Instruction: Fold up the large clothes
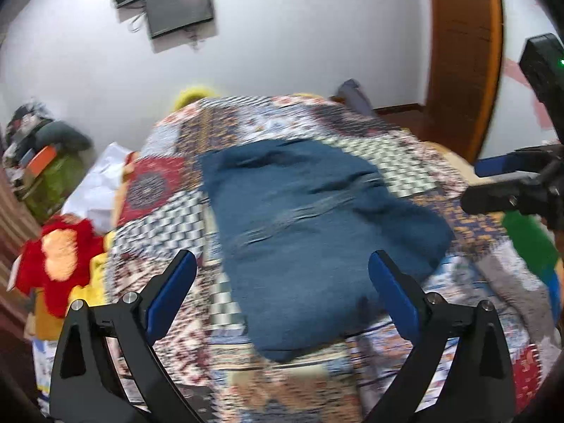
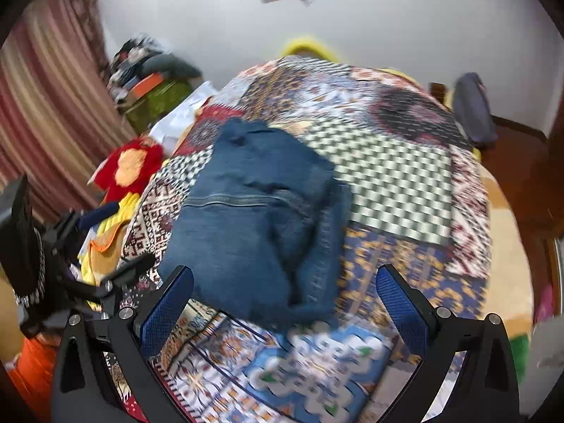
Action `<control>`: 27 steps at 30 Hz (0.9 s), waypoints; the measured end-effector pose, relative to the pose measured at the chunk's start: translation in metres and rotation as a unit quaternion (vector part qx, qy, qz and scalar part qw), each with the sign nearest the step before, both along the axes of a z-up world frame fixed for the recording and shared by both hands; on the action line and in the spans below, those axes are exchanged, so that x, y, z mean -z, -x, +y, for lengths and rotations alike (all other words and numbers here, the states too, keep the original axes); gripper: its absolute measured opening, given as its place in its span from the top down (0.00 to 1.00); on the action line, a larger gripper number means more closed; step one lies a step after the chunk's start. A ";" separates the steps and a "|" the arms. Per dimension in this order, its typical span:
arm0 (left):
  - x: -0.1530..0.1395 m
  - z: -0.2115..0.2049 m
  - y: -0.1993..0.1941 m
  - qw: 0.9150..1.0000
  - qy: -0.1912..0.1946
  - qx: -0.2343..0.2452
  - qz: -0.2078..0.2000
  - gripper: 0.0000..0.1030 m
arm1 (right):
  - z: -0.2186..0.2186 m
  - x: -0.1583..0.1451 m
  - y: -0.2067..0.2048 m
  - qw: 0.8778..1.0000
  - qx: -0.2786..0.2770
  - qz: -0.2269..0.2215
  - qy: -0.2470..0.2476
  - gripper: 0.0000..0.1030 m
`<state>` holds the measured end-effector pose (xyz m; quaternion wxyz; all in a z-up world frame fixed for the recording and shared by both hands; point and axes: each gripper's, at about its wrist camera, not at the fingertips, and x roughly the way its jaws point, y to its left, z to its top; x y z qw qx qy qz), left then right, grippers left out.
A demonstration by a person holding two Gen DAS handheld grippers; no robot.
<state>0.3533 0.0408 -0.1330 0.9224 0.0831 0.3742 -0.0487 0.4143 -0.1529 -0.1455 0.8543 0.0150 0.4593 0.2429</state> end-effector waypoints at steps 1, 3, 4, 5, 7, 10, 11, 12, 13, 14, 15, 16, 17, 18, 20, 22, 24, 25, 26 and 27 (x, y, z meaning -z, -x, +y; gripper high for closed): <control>0.003 0.004 -0.003 1.000 0.000 -0.003 0.005 0.04 | 0.012 0.005 -0.005 1.000 -0.012 0.002 0.006 0.00; 0.014 0.020 -0.011 1.000 0.002 -0.017 0.025 0.04 | 0.029 0.015 -0.014 0.999 -0.028 0.008 0.017 0.00; 0.020 0.024 -0.015 0.999 0.005 -0.021 0.034 0.04 | 0.039 0.022 -0.020 0.999 -0.036 0.012 0.024 0.00; 0.025 0.029 -0.019 0.999 0.010 -0.025 0.041 0.04 | 0.046 0.029 -0.027 0.999 -0.039 0.016 0.033 0.00; 0.041 0.036 -0.029 0.997 0.019 -0.035 0.062 0.04 | 0.054 0.043 -0.042 0.998 -0.040 0.024 0.048 0.00; 0.067 0.042 -0.040 0.994 0.034 -0.040 0.091 0.04 | 0.053 0.066 -0.067 0.996 -0.020 0.042 0.078 0.00; 0.074 0.044 -0.040 0.994 0.045 -0.038 0.094 0.03 | 0.048 0.073 -0.075 0.995 -0.008 0.045 0.092 0.00; 0.078 0.046 -0.039 0.993 0.058 -0.038 0.093 0.03 | 0.042 0.079 -0.081 0.993 0.004 0.044 0.111 0.00; 0.081 0.048 -0.038 0.993 0.070 -0.035 0.093 0.01 | 0.035 0.085 -0.085 0.993 0.001 0.043 0.112 0.00; 0.085 0.051 -0.038 0.991 0.085 -0.033 0.097 0.00 | 0.028 0.089 -0.086 0.994 -0.013 0.048 0.097 0.00; 0.087 0.052 -0.038 0.990 0.091 -0.032 0.100 0.00 | 0.022 0.092 -0.086 0.994 -0.018 0.051 0.090 0.00; 0.089 0.052 -0.038 0.990 0.097 -0.030 0.102 0.00 | 0.013 0.094 -0.084 0.995 -0.018 0.052 0.082 0.00; 0.091 0.052 -0.037 0.990 0.097 -0.029 0.102 0.00 | 0.008 0.094 -0.082 0.995 -0.015 0.051 0.079 0.00; 0.092 0.051 -0.035 0.990 0.091 -0.028 0.100 0.00 | 0.003 0.094 -0.078 0.996 -0.013 0.048 0.080 0.00; 0.092 0.050 -0.032 0.991 0.084 -0.027 0.096 0.00 | -0.011 0.093 -0.070 0.996 -0.004 0.038 0.081 0.00; 0.094 0.051 -0.028 0.991 0.083 -0.029 0.098 0.00 | -0.023 0.094 -0.064 0.996 0.009 0.040 0.083 0.00; 0.097 0.053 -0.023 0.990 0.083 -0.035 0.104 0.00 | -0.037 0.101 -0.063 0.992 0.041 0.044 0.113 0.01; 0.097 0.055 -0.021 0.990 0.085 -0.040 0.104 0.00 | -0.044 0.107 -0.063 0.985 0.066 0.047 0.155 0.03; 0.097 0.057 -0.019 0.989 0.089 -0.045 0.105 0.00 | -0.053 0.118 -0.063 0.975 0.083 0.058 0.197 0.09; 0.096 0.060 -0.017 0.988 0.099 -0.050 0.110 0.00 | -0.059 0.123 -0.062 0.973 0.083 0.074 0.200 0.14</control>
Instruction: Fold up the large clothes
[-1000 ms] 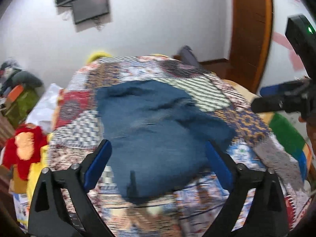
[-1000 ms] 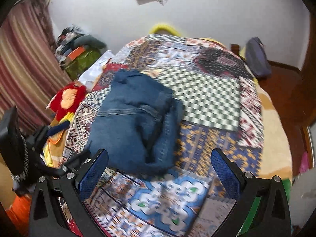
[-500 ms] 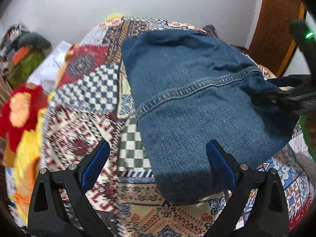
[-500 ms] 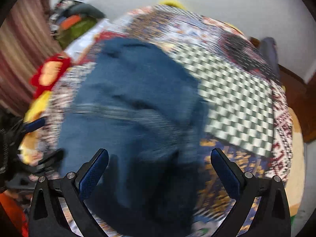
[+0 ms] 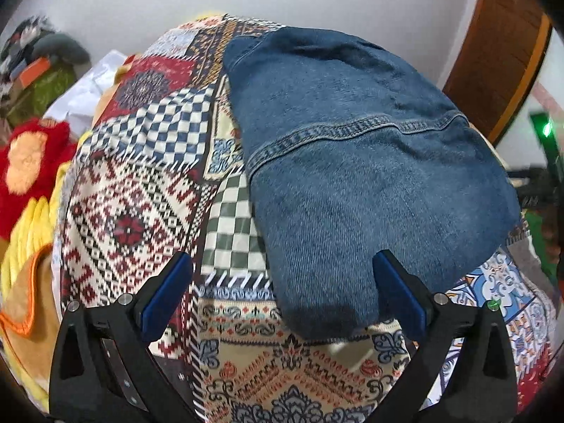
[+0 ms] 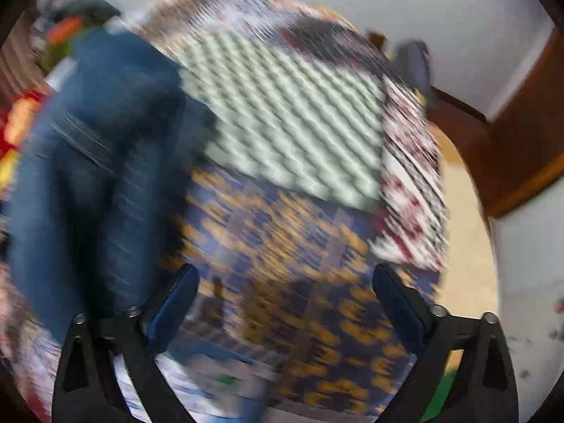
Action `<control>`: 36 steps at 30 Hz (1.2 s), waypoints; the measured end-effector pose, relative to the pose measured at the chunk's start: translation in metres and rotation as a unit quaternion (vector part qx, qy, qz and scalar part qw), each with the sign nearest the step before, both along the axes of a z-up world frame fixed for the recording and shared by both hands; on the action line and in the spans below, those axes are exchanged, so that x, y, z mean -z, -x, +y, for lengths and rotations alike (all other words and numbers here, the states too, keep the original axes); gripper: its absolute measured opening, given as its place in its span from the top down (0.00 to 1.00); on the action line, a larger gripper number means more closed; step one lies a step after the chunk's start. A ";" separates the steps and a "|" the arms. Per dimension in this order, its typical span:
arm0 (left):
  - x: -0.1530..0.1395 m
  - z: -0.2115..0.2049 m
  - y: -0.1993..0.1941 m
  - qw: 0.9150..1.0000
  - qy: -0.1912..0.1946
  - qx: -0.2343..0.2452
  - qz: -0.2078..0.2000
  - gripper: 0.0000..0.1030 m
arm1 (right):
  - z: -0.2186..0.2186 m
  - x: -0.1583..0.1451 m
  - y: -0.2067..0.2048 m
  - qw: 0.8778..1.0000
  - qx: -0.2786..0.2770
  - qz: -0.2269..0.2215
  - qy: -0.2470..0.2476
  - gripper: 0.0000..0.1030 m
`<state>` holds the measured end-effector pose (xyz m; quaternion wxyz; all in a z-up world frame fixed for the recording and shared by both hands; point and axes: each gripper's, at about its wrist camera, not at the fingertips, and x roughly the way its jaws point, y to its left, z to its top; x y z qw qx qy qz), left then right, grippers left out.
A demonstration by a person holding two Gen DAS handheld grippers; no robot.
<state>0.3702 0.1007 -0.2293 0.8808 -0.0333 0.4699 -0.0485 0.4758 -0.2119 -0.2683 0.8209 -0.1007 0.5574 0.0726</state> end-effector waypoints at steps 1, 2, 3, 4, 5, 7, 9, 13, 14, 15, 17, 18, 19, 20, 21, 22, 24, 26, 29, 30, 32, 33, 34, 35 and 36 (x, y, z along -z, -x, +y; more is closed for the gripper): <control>0.000 0.002 0.001 1.000 0.005 -0.004 0.002 0.00 | -0.007 0.003 0.003 1.000 0.001 0.018 -0.019 0.21; -0.001 0.003 0.002 1.000 0.005 -0.007 0.003 0.00 | -0.012 0.002 0.006 0.999 0.001 0.028 -0.037 0.21; -0.004 0.002 0.003 1.000 -0.002 -0.010 0.000 0.00 | -0.016 -0.002 0.010 0.998 0.000 0.027 -0.053 0.21; -0.007 0.001 0.004 1.000 -0.010 -0.011 -0.002 0.00 | -0.018 -0.009 0.012 0.998 -0.001 0.020 -0.062 0.21; -0.010 -0.001 0.004 1.000 -0.023 -0.012 -0.006 0.00 | -0.019 -0.021 0.014 0.997 -0.003 0.005 -0.071 0.21; -0.019 -0.006 0.004 0.998 -0.055 -0.013 -0.017 0.00 | -0.020 -0.040 0.014 0.996 -0.002 -0.013 -0.093 0.20; -0.031 -0.009 0.003 0.997 -0.074 -0.009 -0.033 0.00 | -0.017 -0.058 0.011 0.993 -0.006 -0.025 -0.115 0.20; -0.056 -0.009 -0.003 0.995 -0.079 -0.006 -0.067 0.00 | 0.009 -0.089 0.003 0.989 -0.037 -0.055 -0.130 0.20; -0.062 -0.009 -0.006 0.994 -0.080 -0.006 -0.075 0.00 | 0.018 -0.097 0.000 0.988 -0.049 -0.064 -0.132 0.20; -0.068 -0.008 -0.010 0.993 -0.083 -0.005 -0.085 0.00 | 0.027 -0.102 0.000 0.987 -0.057 -0.067 -0.134 0.19; -0.076 -0.007 -0.018 0.992 -0.086 -0.002 -0.097 0.00 | 0.044 -0.109 -0.008 0.983 -0.078 -0.073 -0.146 0.14; -0.080 -0.007 -0.025 0.991 -0.089 -0.003 -0.104 0.00 | 0.053 -0.111 -0.013 0.982 -0.085 -0.076 -0.152 0.13; -0.082 -0.006 -0.030 0.990 -0.089 -0.003 -0.107 0.00 | 0.061 -0.112 -0.017 0.981 -0.090 -0.079 -0.152 0.12; -0.083 -0.006 -0.036 0.990 -0.089 -0.002 -0.109 0.00 | 0.070 -0.112 -0.023 0.981 -0.096 -0.081 -0.150 0.12; -0.084 -0.006 -0.046 0.990 -0.090 -0.002 -0.111 0.00 | 0.078 -0.112 -0.028 0.980 -0.102 -0.078 -0.150 0.12; -0.085 -0.006 -0.051 0.990 -0.091 -0.002 -0.112 0.00 | 0.088 -0.109 -0.037 0.979 -0.111 -0.069 -0.154 0.12; -0.081 -0.008 -0.071 0.990 -0.092 0.002 -0.108 0.00 | 0.103 -0.103 -0.052 0.979 -0.121 -0.056 -0.153 0.12; -0.076 -0.011 -0.092 0.991 -0.094 0.003 -0.098 0.00 | 0.118 -0.092 -0.070 0.980 -0.129 -0.044 -0.142 0.12; -0.067 -0.014 -0.117 0.993 -0.081 0.016 -0.087 0.00 | 0.129 -0.071 -0.100 0.982 -0.123 -0.014 -0.145 0.12; -0.061 -0.014 -0.130 0.994 -0.073 0.017 -0.079 0.00 | 0.129 -0.065 -0.108 0.982 -0.115 -0.005 -0.152 0.12; -0.049 -0.013 -0.156 0.997 -0.059 0.016 -0.056 0.00 | 0.126 -0.052 -0.125 0.982 -0.091 0.013 -0.165 0.12; -0.043 -0.013 -0.166 0.997 -0.060 0.012 -0.045 0.00 | 0.124 -0.046 -0.133 0.981 -0.086 0.023 -0.174 0.12; -0.037 -0.012 -0.176 0.997 -0.064 0.006 -0.039 0.00 | 0.123 -0.041 -0.139 0.979 -0.083 0.032 -0.182 0.12; -0.032 -0.011 -0.185 0.997 -0.070 -0.001 -0.035 0.00 | 0.120 -0.036 -0.145 0.979 -0.080 0.034 -0.187 0.12; -0.025 -0.010 -0.194 0.996 -0.081 -0.011 -0.031 0.00 | 0.118 -0.032 -0.147 0.979 -0.080 0.032 -0.187 0.12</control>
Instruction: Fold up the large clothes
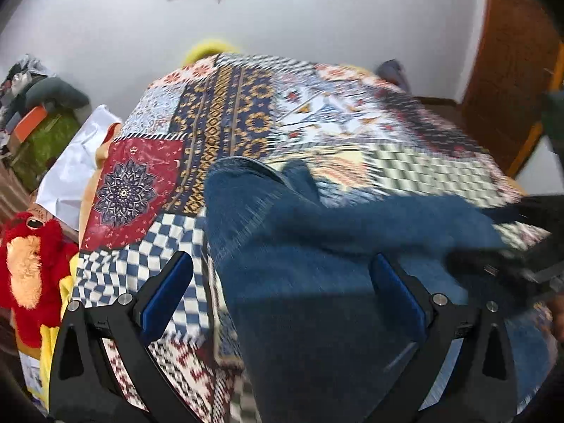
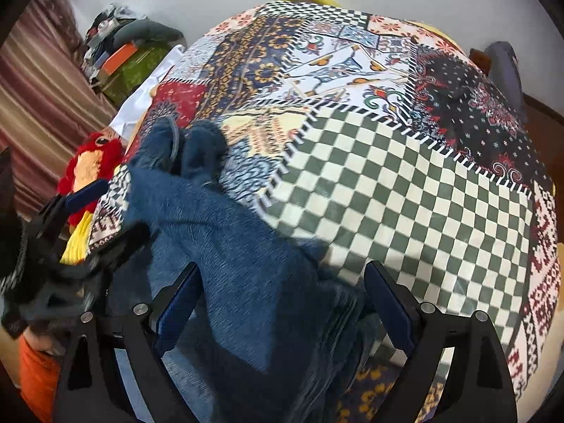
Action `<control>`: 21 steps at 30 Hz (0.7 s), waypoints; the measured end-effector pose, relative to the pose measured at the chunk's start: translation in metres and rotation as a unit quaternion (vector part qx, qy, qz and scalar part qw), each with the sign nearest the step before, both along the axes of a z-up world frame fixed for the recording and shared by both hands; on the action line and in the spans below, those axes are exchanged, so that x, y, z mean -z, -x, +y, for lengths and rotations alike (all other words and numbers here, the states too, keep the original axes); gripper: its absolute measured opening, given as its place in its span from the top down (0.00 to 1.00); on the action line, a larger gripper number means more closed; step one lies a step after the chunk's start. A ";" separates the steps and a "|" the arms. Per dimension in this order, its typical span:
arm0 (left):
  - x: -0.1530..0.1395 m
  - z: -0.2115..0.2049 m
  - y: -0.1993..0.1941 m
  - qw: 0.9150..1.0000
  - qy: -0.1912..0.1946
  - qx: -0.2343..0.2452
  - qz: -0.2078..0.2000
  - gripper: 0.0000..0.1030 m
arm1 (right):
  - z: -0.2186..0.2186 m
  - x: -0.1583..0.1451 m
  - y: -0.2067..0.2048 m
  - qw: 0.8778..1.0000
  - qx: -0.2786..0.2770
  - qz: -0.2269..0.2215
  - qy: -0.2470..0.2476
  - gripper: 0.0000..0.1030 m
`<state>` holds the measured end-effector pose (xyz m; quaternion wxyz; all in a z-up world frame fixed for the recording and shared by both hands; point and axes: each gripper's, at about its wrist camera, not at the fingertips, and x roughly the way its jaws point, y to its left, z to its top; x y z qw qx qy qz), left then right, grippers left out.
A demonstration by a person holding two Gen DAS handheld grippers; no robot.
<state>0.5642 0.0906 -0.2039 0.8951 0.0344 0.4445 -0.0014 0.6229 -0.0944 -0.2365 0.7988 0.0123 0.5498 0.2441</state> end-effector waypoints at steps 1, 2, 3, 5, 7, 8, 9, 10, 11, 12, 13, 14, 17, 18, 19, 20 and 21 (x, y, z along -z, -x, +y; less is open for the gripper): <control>0.007 0.002 -0.009 1.000 -0.008 -0.009 0.003 0.00 | -0.003 0.003 -0.002 1.000 0.001 -0.008 0.005 0.12; 0.014 0.006 -0.015 1.000 -0.006 -0.014 0.011 0.00 | -0.006 0.005 -0.003 1.000 0.005 -0.018 0.015 0.12; 0.018 0.011 -0.018 1.000 0.007 -0.016 0.018 0.00 | -0.009 0.007 -0.003 0.999 0.011 -0.031 0.032 0.11; 0.021 0.019 -0.018 0.999 0.038 -0.023 0.025 0.00 | -0.019 0.010 -0.003 0.999 0.018 -0.034 0.031 0.10; 0.016 0.024 -0.011 0.998 0.050 -0.028 0.015 0.00 | -0.026 0.006 -0.001 0.999 0.025 -0.030 0.022 0.10; 0.013 0.026 -0.006 0.999 0.043 -0.031 0.012 0.00 | -0.028 0.002 0.002 0.998 0.025 -0.039 0.030 0.10; 0.011 0.028 -0.003 0.999 0.038 -0.033 0.010 0.00 | -0.029 -0.002 0.006 0.998 0.024 -0.049 0.039 0.10; 0.008 0.030 0.002 0.999 0.035 -0.032 0.008 0.00 | -0.028 -0.007 0.011 0.997 0.022 -0.063 0.050 0.10; 0.003 0.034 0.008 0.999 0.038 -0.027 0.005 0.00 | -0.027 -0.014 0.018 0.995 0.017 -0.079 0.063 0.10; 0.000 0.037 0.013 0.999 0.040 -0.024 0.004 0.00 | -0.028 -0.019 0.024 0.993 0.013 -0.089 0.071 0.10; -0.004 0.039 0.018 0.999 0.042 -0.023 0.002 0.00 | -0.028 -0.027 0.033 0.992 0.007 -0.103 0.078 0.10; -0.008 0.042 0.024 0.999 0.042 -0.021 0.000 0.00 | -0.028 -0.030 0.037 0.991 0.005 -0.107 0.080 0.10; -0.022 0.049 0.046 0.999 0.044 -0.015 -0.009 0.00 | -0.030 -0.045 0.055 0.991 -0.005 -0.120 0.067 0.10; -0.024 0.049 0.049 0.999 0.046 -0.013 -0.009 0.00 | -0.030 -0.049 0.061 0.991 -0.008 -0.121 0.057 0.10; -0.026 0.050 0.056 0.999 0.052 -0.010 -0.008 0.00 | -0.031 -0.052 0.066 0.992 -0.011 -0.121 0.046 0.10; -0.027 0.052 0.062 0.998 0.063 -0.006 -0.005 0.00 | -0.032 -0.054 0.071 0.992 -0.013 -0.117 0.033 0.09; -0.027 0.054 0.070 0.997 0.081 0.000 0.004 0.00 | -0.031 -0.054 0.074 0.994 -0.013 -0.111 0.022 0.09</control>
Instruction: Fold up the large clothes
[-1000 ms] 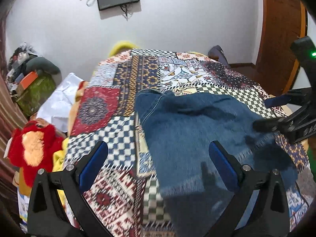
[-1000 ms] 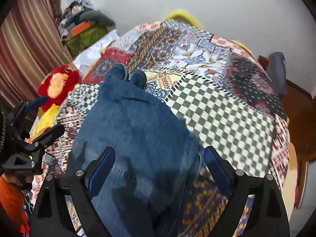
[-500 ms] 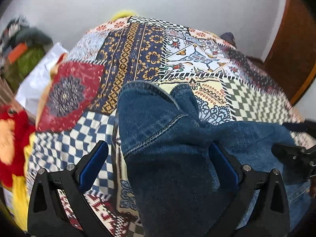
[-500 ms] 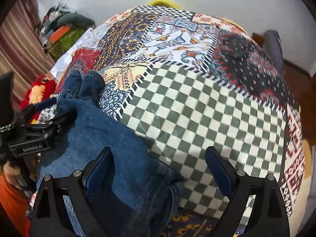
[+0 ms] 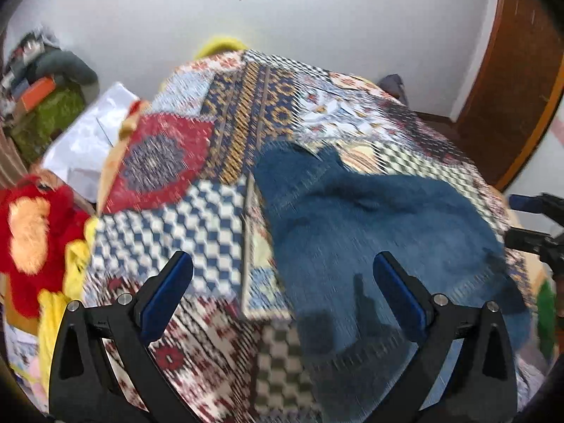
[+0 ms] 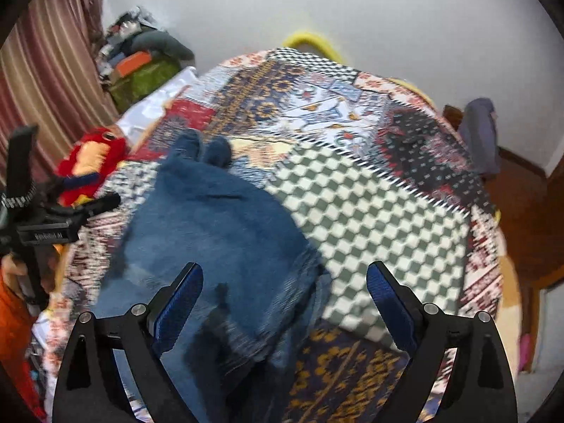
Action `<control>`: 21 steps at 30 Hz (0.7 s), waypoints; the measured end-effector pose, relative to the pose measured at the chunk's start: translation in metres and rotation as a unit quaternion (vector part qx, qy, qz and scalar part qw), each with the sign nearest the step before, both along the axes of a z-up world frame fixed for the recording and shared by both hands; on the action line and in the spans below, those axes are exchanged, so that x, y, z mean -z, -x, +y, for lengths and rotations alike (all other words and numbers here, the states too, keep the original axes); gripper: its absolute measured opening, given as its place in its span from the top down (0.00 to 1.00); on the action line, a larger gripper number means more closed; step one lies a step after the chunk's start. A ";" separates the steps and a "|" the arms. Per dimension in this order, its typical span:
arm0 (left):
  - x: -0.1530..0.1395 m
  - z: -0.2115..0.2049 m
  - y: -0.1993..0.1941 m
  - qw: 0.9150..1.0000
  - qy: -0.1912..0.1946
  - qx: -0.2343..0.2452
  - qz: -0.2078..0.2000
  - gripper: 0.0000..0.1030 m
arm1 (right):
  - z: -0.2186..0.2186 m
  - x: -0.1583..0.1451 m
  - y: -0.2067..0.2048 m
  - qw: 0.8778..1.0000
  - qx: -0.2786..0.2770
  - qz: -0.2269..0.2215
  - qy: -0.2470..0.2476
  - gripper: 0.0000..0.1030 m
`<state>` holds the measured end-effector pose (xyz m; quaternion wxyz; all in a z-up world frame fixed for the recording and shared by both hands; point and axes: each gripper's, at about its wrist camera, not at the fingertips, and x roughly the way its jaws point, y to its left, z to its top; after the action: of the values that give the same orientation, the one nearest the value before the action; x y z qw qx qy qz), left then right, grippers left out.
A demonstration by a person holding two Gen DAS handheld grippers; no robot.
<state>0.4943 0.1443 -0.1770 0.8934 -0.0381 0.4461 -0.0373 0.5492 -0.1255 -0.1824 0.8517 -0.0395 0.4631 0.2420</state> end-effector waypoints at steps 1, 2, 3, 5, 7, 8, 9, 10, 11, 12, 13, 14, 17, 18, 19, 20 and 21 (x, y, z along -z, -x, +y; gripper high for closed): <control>0.001 0.001 0.005 1.000 0.012 0.003 0.005 0.00 | -0.001 0.003 0.001 1.000 0.001 0.016 -0.013 0.06; 0.004 0.003 0.011 0.999 0.032 0.006 0.013 0.00 | 0.000 0.008 0.001 0.999 0.003 0.032 -0.023 0.05; 0.007 0.004 0.015 0.999 0.047 0.007 0.019 0.00 | 0.000 0.012 0.002 0.999 0.002 0.044 -0.031 0.05; 0.015 0.006 0.021 0.996 0.082 0.013 0.029 0.00 | -0.003 0.028 -0.002 0.995 0.007 0.083 -0.050 0.05; 0.029 0.006 0.024 0.993 0.104 0.018 0.045 0.00 | -0.007 0.045 -0.004 0.991 0.017 0.116 -0.058 0.05; 0.035 0.005 0.024 0.993 0.107 0.017 0.053 0.00 | -0.008 0.057 -0.006 0.988 0.022 0.138 -0.059 0.05; 0.044 0.004 0.023 0.992 0.109 0.015 0.067 0.00 | -0.011 0.067 -0.007 0.985 0.025 0.157 -0.065 0.05; 0.051 0.003 0.022 0.990 0.115 0.014 0.075 0.00 | -0.014 0.076 -0.009 0.980 0.027 0.178 -0.081 0.05; 0.057 0.003 0.020 0.989 0.126 0.015 0.082 0.00 | -0.016 0.082 -0.010 0.977 0.028 0.190 -0.096 0.05; 0.064 0.003 0.018 0.985 0.146 0.017 0.091 0.00 | -0.019 0.087 -0.012 0.973 0.027 0.201 -0.112 0.04; 0.068 0.002 0.016 0.982 0.159 0.017 0.097 0.00 | -0.020 0.092 -0.015 0.968 0.025 0.215 -0.125 0.02; 0.071 0.001 0.013 0.980 0.169 0.016 0.101 0.00 | -0.021 0.097 -0.017 0.965 0.023 0.226 -0.132 0.01; 0.080 -0.004 0.004 0.975 0.192 0.018 0.111 0.00 | -0.018 0.109 -0.022 0.960 0.015 0.241 -0.145 0.00; 0.082 -0.004 0.001 0.973 0.199 0.020 0.114 0.00 | -0.016 0.111 -0.022 0.960 0.013 0.240 -0.147 0.00; 0.084 -0.005 -0.002 0.970 0.209 0.021 0.118 0.00 | -0.013 0.111 -0.022 0.960 0.009 0.237 -0.147 0.00; 0.087 -0.004 -0.006 0.967 0.220 0.020 0.124 0.00 | -0.011 0.111 -0.022 0.961 0.007 0.236 -0.146 0.00; 0.091 -0.003 -0.010 0.962 0.237 0.015 0.131 0.00 | -0.007 0.110 -0.022 0.961 0.004 0.235 -0.148 0.00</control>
<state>0.5046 0.1416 -0.2676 0.7918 -0.2469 0.5382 -0.1498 0.5708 -0.1321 -0.2923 0.7163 0.1471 0.6091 0.3072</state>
